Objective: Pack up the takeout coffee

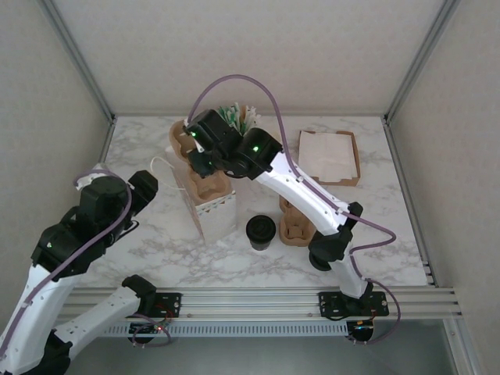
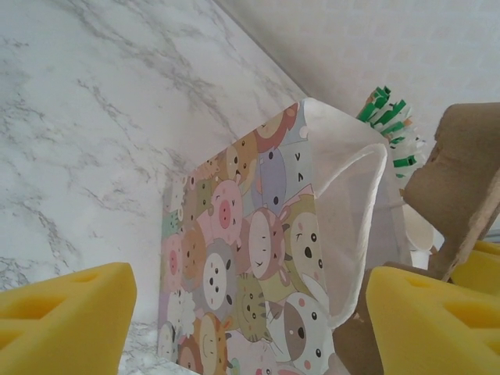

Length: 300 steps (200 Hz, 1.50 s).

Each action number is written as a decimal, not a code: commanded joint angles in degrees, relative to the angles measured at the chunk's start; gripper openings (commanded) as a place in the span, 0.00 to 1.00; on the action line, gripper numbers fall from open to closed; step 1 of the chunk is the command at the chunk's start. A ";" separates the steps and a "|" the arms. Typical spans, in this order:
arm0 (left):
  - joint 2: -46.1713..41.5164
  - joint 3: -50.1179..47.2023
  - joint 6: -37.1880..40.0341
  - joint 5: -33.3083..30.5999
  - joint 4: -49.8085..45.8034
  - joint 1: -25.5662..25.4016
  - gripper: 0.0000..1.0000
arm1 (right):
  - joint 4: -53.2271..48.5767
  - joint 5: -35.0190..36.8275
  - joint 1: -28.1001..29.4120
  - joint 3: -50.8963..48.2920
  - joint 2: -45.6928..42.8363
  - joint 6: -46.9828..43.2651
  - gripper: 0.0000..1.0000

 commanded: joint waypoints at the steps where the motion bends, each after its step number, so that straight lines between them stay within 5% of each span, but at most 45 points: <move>1: 0.14 -0.55 1.00 0.74 -0.41 -0.40 0.75 | -2.67 1.48 0.79 2.39 1.77 -0.85 0.21; 149: 0.54 -1.71 1.07 0.87 -0.13 -0.46 0.67 | -8.55 2.54 1.73 4.13 6.60 0.41 0.23; 300: 2.54 3.40 6.01 -3.31 -3.07 -0.43 0.75 | -12.04 -1.74 1.75 4.22 9.77 -2.65 0.23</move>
